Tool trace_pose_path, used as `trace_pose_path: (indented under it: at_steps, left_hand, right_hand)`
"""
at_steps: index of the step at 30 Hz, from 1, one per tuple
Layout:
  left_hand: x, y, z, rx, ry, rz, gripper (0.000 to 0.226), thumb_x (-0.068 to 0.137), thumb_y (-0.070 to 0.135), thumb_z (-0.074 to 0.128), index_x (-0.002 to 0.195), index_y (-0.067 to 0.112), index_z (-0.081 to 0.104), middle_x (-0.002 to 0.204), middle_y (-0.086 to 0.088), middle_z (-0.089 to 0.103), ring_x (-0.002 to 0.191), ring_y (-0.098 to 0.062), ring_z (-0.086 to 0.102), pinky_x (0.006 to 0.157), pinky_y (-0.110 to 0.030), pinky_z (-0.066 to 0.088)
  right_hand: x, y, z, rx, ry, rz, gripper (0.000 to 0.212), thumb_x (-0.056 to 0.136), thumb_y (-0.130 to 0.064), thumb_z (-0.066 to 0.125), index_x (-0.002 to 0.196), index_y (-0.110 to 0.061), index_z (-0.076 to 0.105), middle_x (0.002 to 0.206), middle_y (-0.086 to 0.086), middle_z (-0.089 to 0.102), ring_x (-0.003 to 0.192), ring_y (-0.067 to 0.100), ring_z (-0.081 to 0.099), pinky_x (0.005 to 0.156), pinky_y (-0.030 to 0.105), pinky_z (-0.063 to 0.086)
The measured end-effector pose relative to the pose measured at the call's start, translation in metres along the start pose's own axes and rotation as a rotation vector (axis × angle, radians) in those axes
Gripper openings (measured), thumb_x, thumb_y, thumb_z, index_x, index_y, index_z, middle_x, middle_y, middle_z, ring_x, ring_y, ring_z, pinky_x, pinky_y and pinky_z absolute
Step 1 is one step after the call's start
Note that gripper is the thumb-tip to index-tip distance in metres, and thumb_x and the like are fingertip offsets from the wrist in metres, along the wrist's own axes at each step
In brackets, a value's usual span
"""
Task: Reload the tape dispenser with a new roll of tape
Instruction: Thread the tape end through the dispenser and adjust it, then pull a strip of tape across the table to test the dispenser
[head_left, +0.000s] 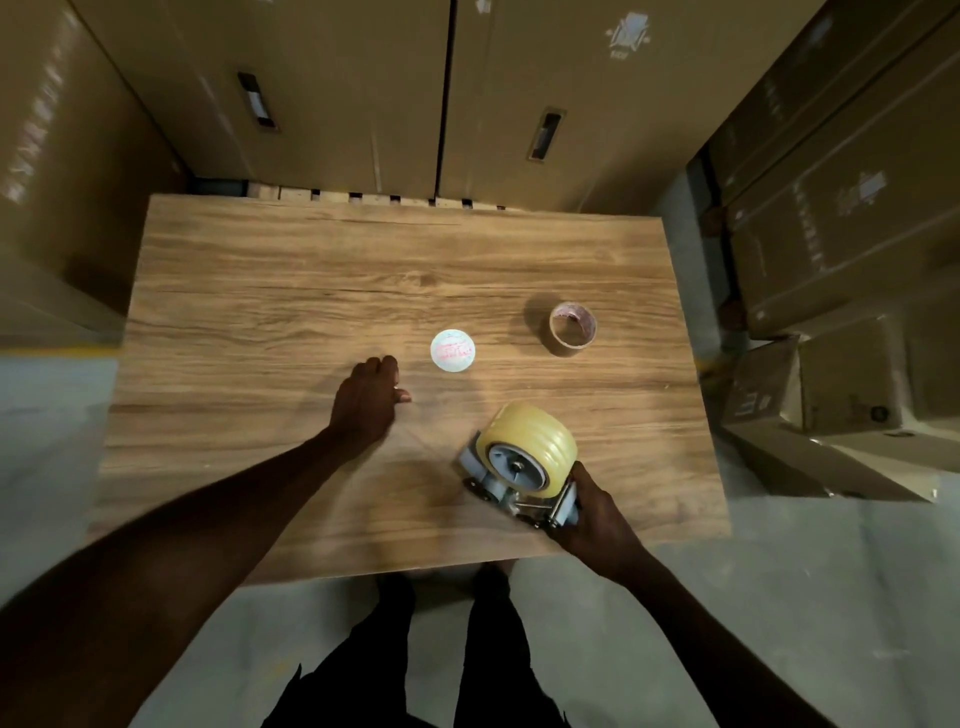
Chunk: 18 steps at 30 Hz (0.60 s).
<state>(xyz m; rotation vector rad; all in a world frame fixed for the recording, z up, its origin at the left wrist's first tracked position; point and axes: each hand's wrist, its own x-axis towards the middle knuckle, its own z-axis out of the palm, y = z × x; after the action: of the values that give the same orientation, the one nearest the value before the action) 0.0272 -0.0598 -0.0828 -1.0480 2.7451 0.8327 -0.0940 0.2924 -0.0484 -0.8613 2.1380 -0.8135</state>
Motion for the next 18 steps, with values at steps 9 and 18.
trace_pose_path:
  at_steps: [9,18]
  left_hand:
    - [0.002,0.001,-0.003,-0.027,-0.027,-0.079,0.025,0.087,0.024,0.074,0.091,0.009,0.055,0.097,-0.012,0.063,0.098,-0.032,0.058,0.077,-0.044,0.048]
    - [0.003,0.011,0.0,-0.008,-0.026,-0.201,0.03,0.085,0.028,0.076,0.096,0.007,0.059,0.107,-0.018,0.065,0.104,-0.037,0.06,0.084,-0.044,0.052]
  right_hand:
    - [-0.005,0.001,0.001,0.002,-0.025,0.02,0.064,0.081,-0.032,0.081,0.135,-0.036,0.046,0.115,-0.019,0.073,0.1,-0.001,0.074,0.083,0.032,0.059]
    - [-0.041,0.024,-0.011,0.009,-0.031,0.027,0.062,0.082,-0.029,0.08,0.135,-0.029,0.047,0.098,-0.013,0.075,0.087,0.005,0.073,0.072,0.035,0.058]
